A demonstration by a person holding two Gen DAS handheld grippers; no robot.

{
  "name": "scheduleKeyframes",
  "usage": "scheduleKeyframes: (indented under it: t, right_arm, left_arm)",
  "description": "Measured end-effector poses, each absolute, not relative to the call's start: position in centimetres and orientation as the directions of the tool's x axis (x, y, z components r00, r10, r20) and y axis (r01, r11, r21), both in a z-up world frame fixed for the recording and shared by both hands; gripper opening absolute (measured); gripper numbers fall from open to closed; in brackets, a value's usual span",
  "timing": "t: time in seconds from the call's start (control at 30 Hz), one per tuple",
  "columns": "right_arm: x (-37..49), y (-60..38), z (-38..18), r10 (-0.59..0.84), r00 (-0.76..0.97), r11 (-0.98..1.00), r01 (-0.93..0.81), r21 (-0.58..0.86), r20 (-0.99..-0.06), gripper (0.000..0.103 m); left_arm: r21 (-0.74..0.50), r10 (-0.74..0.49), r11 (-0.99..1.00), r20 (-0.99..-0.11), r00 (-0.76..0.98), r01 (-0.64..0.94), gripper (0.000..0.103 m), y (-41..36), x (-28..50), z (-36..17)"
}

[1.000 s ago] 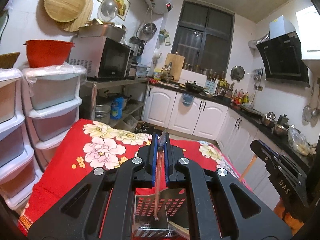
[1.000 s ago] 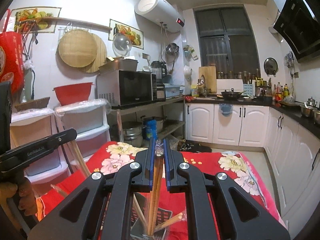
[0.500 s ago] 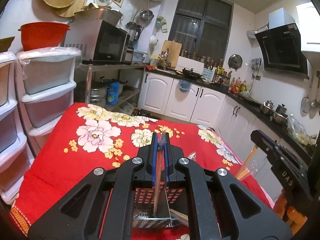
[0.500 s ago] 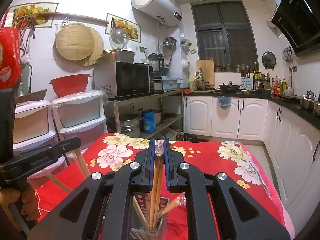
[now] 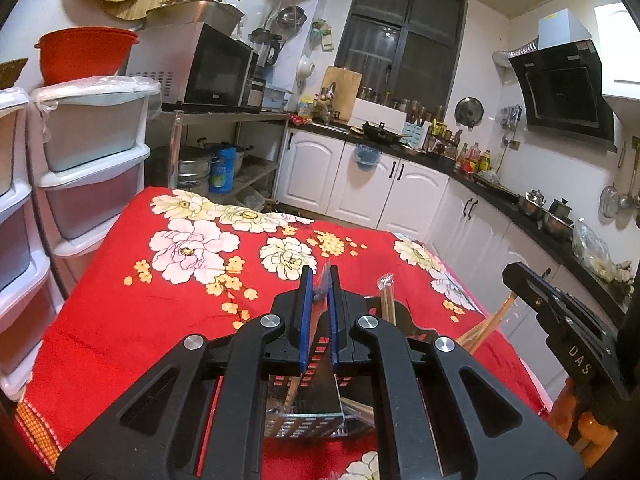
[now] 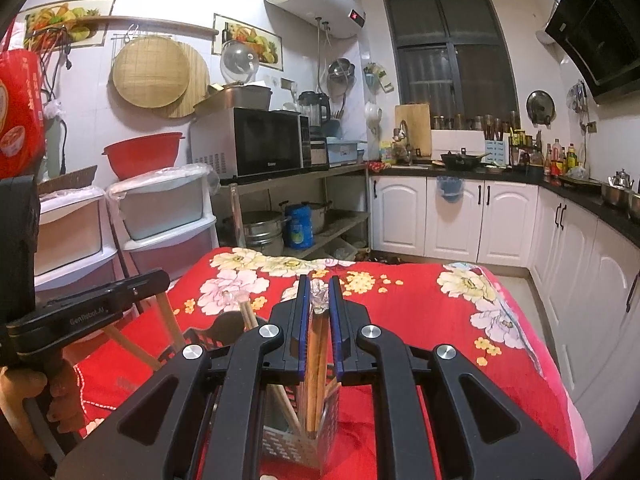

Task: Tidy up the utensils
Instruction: 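Open the right tool in the caddy while the left tool releases its chopsticks, then withdraw both tools from the caddy toward the remaining wrapped chopsticks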

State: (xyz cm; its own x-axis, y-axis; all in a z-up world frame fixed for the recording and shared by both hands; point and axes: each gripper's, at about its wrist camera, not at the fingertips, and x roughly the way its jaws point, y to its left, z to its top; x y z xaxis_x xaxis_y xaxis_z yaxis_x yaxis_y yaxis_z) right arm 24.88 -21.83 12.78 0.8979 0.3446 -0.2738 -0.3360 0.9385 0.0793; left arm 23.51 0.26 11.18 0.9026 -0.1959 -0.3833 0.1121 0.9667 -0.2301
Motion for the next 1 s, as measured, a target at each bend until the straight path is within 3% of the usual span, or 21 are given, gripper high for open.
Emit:
scheduleKeyframes:
  t: [0.27,1.0]
  right_arm:
    - [24.2,-22.4,12.7,0.344,0.895,0.939,-0.329,0.098,-0.286,0.022]
    - [20.2,-23.9,12.0,0.352,0.884,0.936,-0.338,0.099,-0.309,0.051]
  left_arm:
    - [-0.241,-0.202,0.964,-0.38,0.902,0.114,0.009,0.6,23.0,10.9]
    - [-0.265,-0.231,0.954,-0.359,0.904,0.138,0.072,1.4,17.3,11.5]
